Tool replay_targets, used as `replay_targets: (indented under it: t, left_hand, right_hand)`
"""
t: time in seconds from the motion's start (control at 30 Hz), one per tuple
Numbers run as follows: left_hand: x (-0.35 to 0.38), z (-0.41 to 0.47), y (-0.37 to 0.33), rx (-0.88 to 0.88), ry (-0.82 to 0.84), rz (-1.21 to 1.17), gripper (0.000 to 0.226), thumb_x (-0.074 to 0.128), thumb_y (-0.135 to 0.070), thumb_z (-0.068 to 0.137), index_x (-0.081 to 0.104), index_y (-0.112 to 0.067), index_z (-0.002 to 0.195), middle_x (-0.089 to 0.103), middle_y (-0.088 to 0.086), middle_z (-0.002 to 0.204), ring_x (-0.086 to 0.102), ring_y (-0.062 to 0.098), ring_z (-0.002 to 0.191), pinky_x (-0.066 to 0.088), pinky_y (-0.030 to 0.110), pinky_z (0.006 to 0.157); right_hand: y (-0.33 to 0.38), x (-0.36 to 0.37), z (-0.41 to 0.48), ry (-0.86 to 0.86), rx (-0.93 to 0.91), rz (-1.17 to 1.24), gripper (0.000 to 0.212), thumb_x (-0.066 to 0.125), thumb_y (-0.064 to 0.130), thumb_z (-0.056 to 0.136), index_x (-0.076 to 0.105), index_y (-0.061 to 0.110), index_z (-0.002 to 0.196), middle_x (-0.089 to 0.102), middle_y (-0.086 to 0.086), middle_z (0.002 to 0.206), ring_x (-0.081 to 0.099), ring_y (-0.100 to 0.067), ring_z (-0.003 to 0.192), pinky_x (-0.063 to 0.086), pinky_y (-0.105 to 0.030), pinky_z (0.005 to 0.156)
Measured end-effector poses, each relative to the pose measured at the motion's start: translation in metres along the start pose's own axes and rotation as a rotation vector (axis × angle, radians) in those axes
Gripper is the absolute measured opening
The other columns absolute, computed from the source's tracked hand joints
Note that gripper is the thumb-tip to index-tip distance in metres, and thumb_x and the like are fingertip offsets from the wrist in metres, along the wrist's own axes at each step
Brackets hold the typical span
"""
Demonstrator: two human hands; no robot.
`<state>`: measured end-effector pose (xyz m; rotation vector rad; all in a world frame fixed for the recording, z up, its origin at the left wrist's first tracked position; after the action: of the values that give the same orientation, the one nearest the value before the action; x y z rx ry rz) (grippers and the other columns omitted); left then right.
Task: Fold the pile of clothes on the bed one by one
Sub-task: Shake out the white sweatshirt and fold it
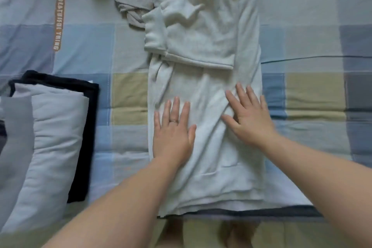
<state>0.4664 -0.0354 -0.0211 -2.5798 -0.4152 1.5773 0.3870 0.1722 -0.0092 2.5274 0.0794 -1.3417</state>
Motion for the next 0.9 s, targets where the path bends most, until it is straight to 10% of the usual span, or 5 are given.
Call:
replay_targets:
  t: [0.2, 0.4, 0.7, 0.9]
  left_hand:
    - [0.042, -0.088, 0.005, 0.013, 0.017, 0.005, 0.069, 0.017, -0.054, 0.099, -0.001, -0.03, 0.161, -0.013, -0.002, 0.169, -0.016, 0.018, 0.155, -0.018, 0.038, 0.12]
    - [0.057, -0.125, 0.002, -0.009, 0.005, -0.053, 0.065, 0.035, -0.05, 0.104, 0.009, -0.035, 0.161, -0.006, 0.002, 0.17, -0.009, 0.021, 0.156, -0.008, 0.043, 0.124]
    - [0.058, -0.143, 0.017, -0.435, -0.248, -0.408, 0.113, 0.08, -0.056, 0.074, 0.012, -0.025, 0.16, 0.015, 0.007, 0.164, 0.027, 0.03, 0.144, 0.026, 0.043, 0.117]
    - [0.046, -0.136, 0.02, -0.541, -0.218, -1.03, 0.076, 0.083, -0.045, 0.078, 0.041, -0.018, 0.135, 0.058, -0.009, 0.12, 0.061, 0.013, 0.109, 0.046, 0.021, 0.086]
  right_hand:
    - [-0.013, 0.074, -0.109, 0.077, 0.021, -0.004, 0.079, 0.005, 0.066, 0.085, -0.005, 0.039, 0.159, -0.027, 0.005, 0.164, -0.023, -0.018, 0.152, 0.0, -0.05, 0.125]
    - [-0.012, 0.107, -0.166, 0.014, 0.002, 0.086, 0.068, 0.036, 0.053, 0.102, 0.005, 0.038, 0.16, -0.016, -0.002, 0.168, -0.018, -0.024, 0.153, 0.004, -0.052, 0.124]
    - [-0.012, 0.1, -0.162, -0.265, 0.373, 0.668, 0.093, 0.078, 0.048, 0.081, 0.029, 0.015, 0.153, 0.037, -0.008, 0.15, 0.041, -0.026, 0.135, 0.034, -0.041, 0.114]
    - [-0.008, 0.088, -0.158, -0.085, 0.631, 1.278, 0.053, 0.081, 0.037, 0.083, 0.056, 0.017, 0.126, 0.066, 0.0, 0.117, 0.066, -0.024, 0.106, 0.06, -0.04, 0.077]
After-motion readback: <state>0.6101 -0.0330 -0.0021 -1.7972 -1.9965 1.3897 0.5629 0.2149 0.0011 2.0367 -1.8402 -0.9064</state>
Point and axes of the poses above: each hand's wrist, its own z-axis towards the middle knuckle, its own x-axis out of the palm, y = z × x, the point moved 1 cm from there along z, towards the middle knuckle
